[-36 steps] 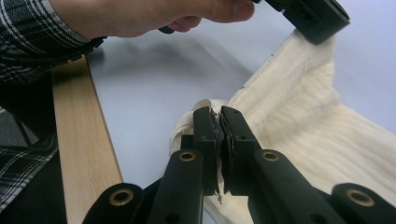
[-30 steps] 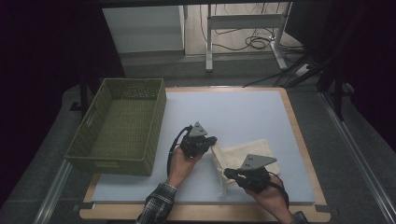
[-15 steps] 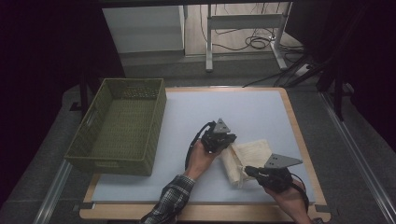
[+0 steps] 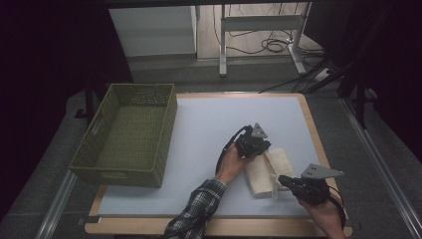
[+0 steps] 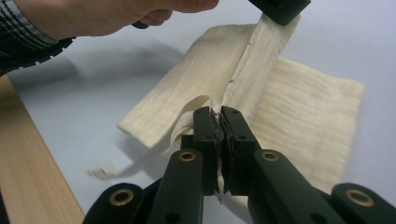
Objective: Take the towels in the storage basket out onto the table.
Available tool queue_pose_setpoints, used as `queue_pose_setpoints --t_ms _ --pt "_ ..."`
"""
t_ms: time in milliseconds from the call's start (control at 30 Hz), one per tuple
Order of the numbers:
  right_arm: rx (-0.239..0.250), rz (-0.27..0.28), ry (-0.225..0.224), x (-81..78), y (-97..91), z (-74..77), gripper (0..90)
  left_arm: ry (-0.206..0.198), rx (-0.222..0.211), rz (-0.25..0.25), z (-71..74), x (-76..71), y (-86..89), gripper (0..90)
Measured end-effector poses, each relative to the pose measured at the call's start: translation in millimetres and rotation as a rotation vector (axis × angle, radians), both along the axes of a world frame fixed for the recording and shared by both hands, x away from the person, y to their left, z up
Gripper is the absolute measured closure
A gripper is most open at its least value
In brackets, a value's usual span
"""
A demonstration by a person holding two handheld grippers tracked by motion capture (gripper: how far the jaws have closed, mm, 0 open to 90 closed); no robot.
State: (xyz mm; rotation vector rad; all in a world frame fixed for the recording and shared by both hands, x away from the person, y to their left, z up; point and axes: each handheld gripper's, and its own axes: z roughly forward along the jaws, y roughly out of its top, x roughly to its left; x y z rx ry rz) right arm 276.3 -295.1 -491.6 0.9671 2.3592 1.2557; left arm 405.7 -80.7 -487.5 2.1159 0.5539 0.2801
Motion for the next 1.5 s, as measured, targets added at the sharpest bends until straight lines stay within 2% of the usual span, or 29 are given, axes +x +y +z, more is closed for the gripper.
queue_pose_setpoints --t_ms 200,367,533,600,633,667,700,767,900,1000,1167,1333,1400,1500 --pt "0.013 -0.035 -0.001 1.0 -14.8 0.6 85.7 -0.011 0.023 -0.019 2.9 6.5 -19.4 86.7" --pt "0.014 -0.062 0.009 3.1 -22.6 -2.1 85.6 0.004 0.045 -0.026 0.3 12.2 -32.2 86.6" --pt "-0.012 -0.071 0.027 6.7 -23.8 -11.7 85.6 0.027 0.070 -0.022 -7.7 16.0 -39.5 86.3" --pt "-0.022 -0.076 0.030 8.0 -23.8 -15.0 85.2 0.038 0.063 -0.016 -9.9 17.0 -40.3 82.9" --pt "-0.028 -0.075 0.030 8.6 -24.0 -15.8 84.6 0.051 0.027 -0.011 -10.6 17.5 -39.7 77.9" --pt "-0.033 -0.080 0.031 9.1 -24.5 -16.7 83.6 0.065 0.008 -0.009 -9.9 18.5 -38.4 71.0" --pt "-0.039 -0.083 0.028 9.4 -25.3 -16.7 82.2 0.072 -0.016 0.001 -9.0 19.0 -37.4 68.2" --pt "-0.044 -0.097 0.018 9.4 -27.4 -15.6 77.4 0.070 -0.042 0.010 -5.9 19.6 -33.8 60.5" --pt "-0.061 -0.139 0.001 8.9 -37.1 -9.4 71.8 0.053 -0.040 0.029 0.0 18.4 -23.3 50.2" --pt "-0.080 -0.169 -0.007 8.4 -48.8 -4.5 69.1 0.053 -0.038 0.041 1.8 15.5 -13.3 47.9" --pt "-0.089 -0.200 -0.025 6.1 -60.2 6.8 67.2 0.053 0.000 0.057 -0.2 7.2 10.4 46.6" --pt "-0.078 -0.191 -0.047 8.1 -55.7 19.1 64.6 0.079 0.018 0.069 -8.6 0.4 33.5 46.7" --pt "-0.088 -0.179 -0.037 10.6 -50.4 18.5 63.3 0.095 0.014 0.073 -13.4 -1.2 37.6 47.0" --pt "-0.109 -0.164 -0.011 16.3 -42.1 9.6 60.8 0.119 0.019 0.075 -22.9 -3.1 42.3 47.3"
